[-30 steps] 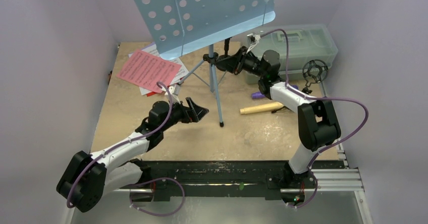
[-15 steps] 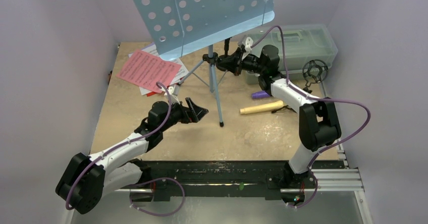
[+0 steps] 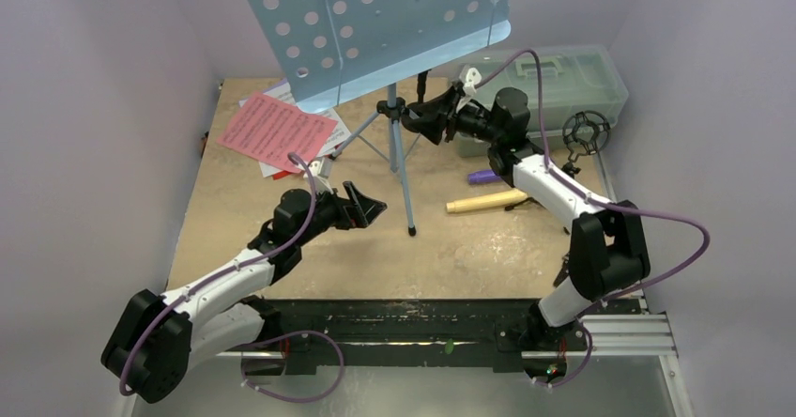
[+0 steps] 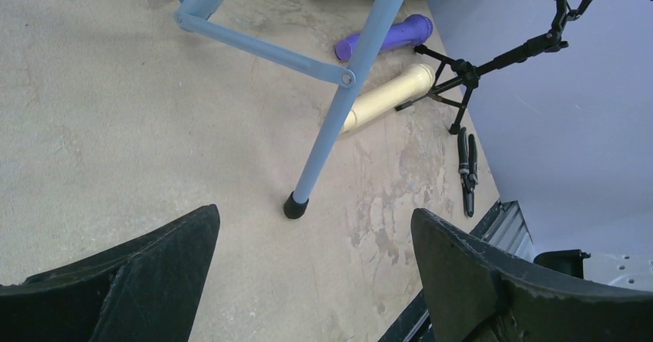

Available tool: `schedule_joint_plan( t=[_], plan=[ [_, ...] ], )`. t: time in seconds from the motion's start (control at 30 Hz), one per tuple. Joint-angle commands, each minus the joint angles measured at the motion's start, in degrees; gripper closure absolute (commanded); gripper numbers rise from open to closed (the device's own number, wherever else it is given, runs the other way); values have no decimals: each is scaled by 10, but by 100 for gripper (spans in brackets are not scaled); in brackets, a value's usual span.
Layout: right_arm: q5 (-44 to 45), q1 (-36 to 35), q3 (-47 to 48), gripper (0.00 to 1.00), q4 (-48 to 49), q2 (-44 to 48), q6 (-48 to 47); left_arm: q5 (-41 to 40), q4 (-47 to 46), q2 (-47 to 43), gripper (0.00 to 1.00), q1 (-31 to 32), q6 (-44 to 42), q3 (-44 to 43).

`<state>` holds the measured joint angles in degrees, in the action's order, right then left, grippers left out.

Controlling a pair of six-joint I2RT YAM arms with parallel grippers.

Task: Pack up the instrument practice props
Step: Unscrew the knob on the music stand.

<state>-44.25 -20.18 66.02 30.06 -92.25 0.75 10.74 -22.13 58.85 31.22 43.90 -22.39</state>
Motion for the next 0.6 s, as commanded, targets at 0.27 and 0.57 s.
schedule_joint_plan(
  t=[0.27,0.57],
  plan=[
    [5,15,-111,26,68,102,286,-5,-10,-10,5,2,-13,-14],
    [26,15,-128,30,203,70,549,-12,-10,-2,5,1,-14,-16]
  ],
)
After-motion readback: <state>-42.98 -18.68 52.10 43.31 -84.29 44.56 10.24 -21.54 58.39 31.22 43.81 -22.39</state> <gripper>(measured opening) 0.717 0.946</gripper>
